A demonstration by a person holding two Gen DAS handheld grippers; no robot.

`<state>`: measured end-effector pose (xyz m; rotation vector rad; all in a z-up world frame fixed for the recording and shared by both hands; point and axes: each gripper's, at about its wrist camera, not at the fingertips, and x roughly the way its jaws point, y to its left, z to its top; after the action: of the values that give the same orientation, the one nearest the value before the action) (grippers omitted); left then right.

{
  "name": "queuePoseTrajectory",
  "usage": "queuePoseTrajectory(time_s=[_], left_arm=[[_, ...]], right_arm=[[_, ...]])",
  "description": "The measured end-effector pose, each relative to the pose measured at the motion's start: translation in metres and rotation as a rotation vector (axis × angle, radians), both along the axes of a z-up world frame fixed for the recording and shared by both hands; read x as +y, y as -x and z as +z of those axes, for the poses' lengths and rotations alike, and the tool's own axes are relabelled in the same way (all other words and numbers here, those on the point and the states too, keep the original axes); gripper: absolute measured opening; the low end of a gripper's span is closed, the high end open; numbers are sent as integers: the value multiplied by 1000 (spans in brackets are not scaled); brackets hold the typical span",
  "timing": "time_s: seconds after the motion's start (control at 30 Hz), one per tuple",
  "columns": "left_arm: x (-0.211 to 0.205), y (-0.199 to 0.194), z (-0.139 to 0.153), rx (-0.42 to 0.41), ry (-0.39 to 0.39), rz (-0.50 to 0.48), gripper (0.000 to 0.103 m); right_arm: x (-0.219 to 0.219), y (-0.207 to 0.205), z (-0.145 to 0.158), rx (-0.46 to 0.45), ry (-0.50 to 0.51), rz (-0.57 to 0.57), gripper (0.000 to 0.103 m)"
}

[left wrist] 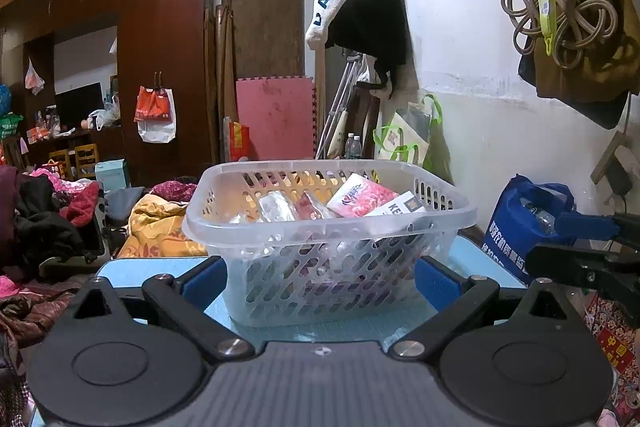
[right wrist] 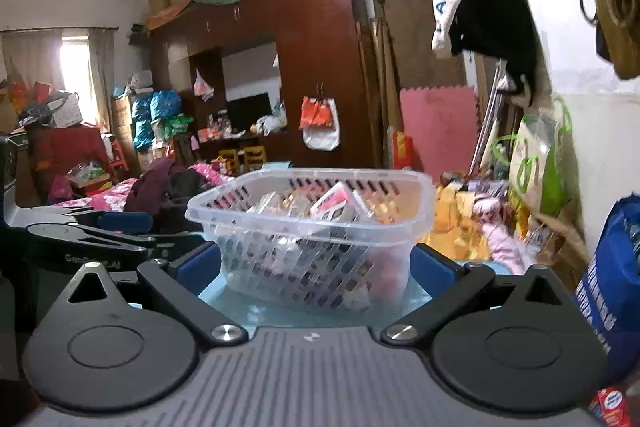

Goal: Organize objects

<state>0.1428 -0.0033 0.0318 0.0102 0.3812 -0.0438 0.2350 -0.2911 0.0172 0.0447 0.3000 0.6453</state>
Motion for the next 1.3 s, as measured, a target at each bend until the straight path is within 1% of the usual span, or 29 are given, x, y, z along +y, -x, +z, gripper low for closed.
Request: queuePoseTrajectory(time_s=[0.17,0.4,0.9,1.3], left_arm=[[-3,-2,-3,10,-7,-5,101],[-2,-3,-3,12,4,5,101],[-3,-10,-5,26,1,-1,101],[-2,-20,0,27,-4,15,101]], right_arm=[[0,3,-1,-8,3,-7,103],[0,5,0,-4,0,11,103],[-2,2,0,-4,-1,-10,103],[-3,-4,-1,4,11,-32,103]])
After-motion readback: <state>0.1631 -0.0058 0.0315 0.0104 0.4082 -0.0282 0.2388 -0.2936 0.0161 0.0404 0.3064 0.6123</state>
